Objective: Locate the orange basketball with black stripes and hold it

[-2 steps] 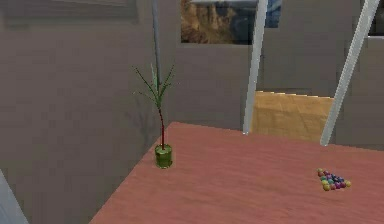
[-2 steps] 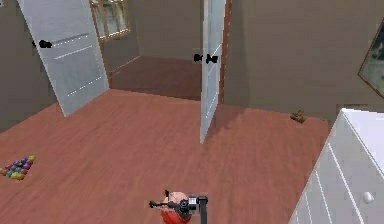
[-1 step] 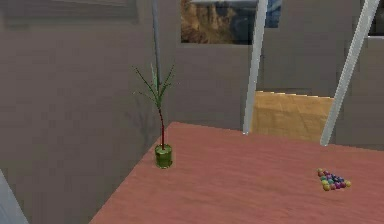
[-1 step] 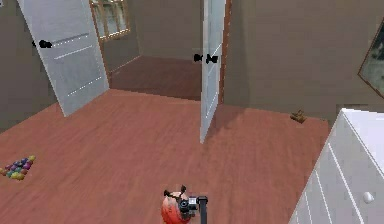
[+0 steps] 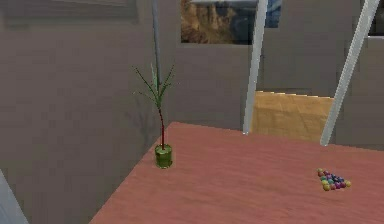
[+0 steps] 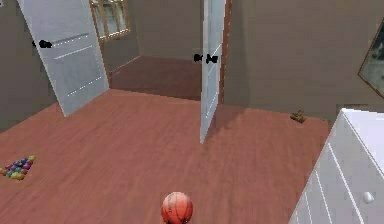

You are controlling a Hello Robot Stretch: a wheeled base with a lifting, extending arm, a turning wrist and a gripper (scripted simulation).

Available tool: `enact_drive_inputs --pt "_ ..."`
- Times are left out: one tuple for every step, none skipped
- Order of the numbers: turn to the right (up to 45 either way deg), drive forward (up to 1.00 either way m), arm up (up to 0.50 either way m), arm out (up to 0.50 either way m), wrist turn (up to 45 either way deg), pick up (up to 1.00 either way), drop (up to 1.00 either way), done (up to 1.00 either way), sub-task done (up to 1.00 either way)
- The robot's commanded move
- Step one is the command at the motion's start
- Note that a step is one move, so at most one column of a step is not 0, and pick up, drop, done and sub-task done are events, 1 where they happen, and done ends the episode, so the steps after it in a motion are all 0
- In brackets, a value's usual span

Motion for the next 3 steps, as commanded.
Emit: enact_drive_inputs --pt "0.0 0.0 0.0 0.0 0.0 1.0 0.0 0.0 0.0" --pt "0.0 0.0 0.1 0.0 0.0 0.0 0.0 0.0 0.0" --pt "0.0 0.0 0.0 0.0 0.0 0.0 0.0 1.0 0.0"
